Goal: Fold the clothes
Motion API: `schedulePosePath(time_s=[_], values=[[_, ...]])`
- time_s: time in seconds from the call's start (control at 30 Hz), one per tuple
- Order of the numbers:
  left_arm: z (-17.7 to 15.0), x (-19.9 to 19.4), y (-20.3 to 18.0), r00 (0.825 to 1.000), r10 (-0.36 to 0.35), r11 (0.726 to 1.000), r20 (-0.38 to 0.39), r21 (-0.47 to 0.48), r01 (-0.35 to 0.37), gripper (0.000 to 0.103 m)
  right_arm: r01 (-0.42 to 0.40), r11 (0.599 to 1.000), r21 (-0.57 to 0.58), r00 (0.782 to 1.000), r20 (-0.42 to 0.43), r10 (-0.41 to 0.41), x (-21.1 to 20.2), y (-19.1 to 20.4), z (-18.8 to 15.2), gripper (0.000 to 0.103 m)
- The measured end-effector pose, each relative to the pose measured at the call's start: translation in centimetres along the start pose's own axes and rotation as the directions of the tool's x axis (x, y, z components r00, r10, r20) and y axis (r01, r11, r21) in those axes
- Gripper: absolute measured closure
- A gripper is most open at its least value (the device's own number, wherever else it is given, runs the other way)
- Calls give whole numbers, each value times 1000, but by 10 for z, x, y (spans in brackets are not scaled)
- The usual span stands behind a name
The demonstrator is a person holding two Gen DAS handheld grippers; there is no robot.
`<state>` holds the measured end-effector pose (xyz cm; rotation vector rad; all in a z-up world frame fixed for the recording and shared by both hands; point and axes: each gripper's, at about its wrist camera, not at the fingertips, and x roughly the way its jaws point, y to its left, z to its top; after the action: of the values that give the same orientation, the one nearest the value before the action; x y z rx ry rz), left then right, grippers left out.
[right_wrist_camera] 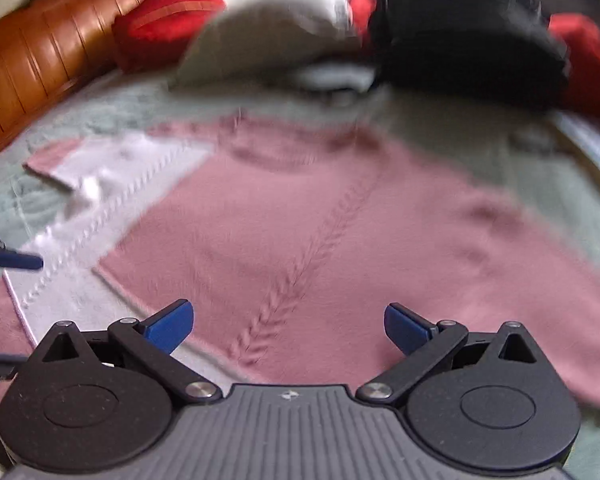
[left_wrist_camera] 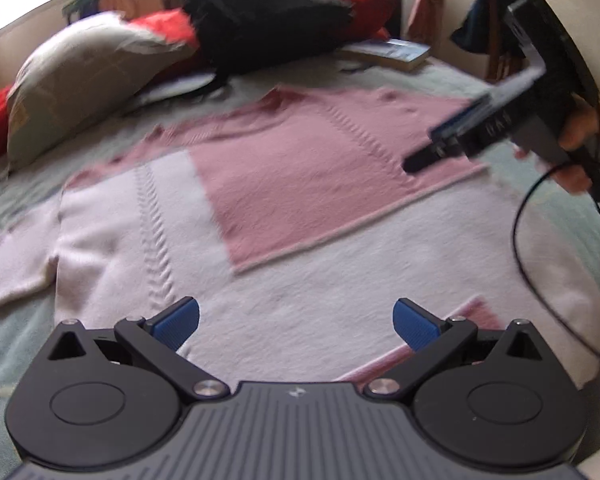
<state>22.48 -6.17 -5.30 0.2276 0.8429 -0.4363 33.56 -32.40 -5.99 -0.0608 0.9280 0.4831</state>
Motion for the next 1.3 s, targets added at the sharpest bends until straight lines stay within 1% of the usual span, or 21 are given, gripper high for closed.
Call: schedulePosePath(time_s=[0.07,0.1,0.13,0.2,0.27,0.33,0.37,0.4,0.43,0.53,0.57,0.67,0.77,0.8,0.9,0.97,1.03,1.13,1.17,1.23,1.3], values=[[-8,8,6,999,8,1000,-39,-24,-9,1,37,999,34,998,-55,-35,10,-3,-11,0],[-14,10,8,998,8,999,-57,-38,-10,1,47,998,41,998,-54,-44,7,-5,-17,0],[-21,6,10,999,-2,998,-44,-58,-1,1,44,997,57,998,-52,-41,0,-7,-22,0],[-30,-4,10,999,-22,998,-48,-56,20,1,30,994,103,997,-69,-23,-15,-8,-29,0],[-38,-13,9,997,-36,998,-61,-46,33,1,19,992,123,996,-87,-8,-29,-5,-38,0],[-44,-23,7,996,-42,999,-83,-29,40,1,50,992,114,992,-122,-36,-38,8,-46,0],[-46,-28,7,996,-41,999,-84,-19,40,1,63,991,117,991,-123,-48,-43,14,-50,0],[-45,-33,9,996,-43,999,-74,-20,41,1,70,991,116,992,-116,-56,-48,21,-54,0],[-45,-37,11,997,-44,999,-64,-22,43,1,62,993,104,995,-87,-53,-55,29,-57,0],[-40,-40,20,998,-53,997,-35,-57,51,1,41,997,61,999,31,-43,-64,55,-65,0],[-40,-35,23,997,-72,995,-33,-76,69,1,31,998,55,998,56,-34,-59,61,-66,0],[-46,-27,21,997,-66,994,-27,-89,64,1,22,1000,20,992,124,-25,-38,66,-68,0],[-53,-20,20,998,-60,993,-20,-101,58,1,23,998,66,993,113,-31,-17,43,-64,0],[-56,-23,21,998,-61,992,-19,-107,59,1,41,995,86,993,110,-50,-15,34,-65,0],[-65,-36,29,997,-68,991,-23,-115,65,1,75,989,130,993,83,-86,-25,22,-69,0],[-67,-44,36,997,-77,991,-24,-115,74,1,121,984,130,989,64,-130,-37,32,-78,0],[-59,-51,46,995,-101,987,7,-121,101,1,144,984,102,986,73,-152,-48,49,-91,0],[-29,-46,58,991,-99,991,87,-77,105,1,182,981,67,979,76,-187,-50,77,-110,0],[-19,-45,62,989,-99,992,113,-62,106,1,214,975,52,972,83,-218,-48,85,-115,0],[2,-26,70,983,-117,992,139,-33,123,1,275,961,41,954,109,-278,-43,98,-122,0],[16,0,83,984,-123,990,127,-56,131,1,282,956,85,948,129,-291,-41,100,-127,0]])
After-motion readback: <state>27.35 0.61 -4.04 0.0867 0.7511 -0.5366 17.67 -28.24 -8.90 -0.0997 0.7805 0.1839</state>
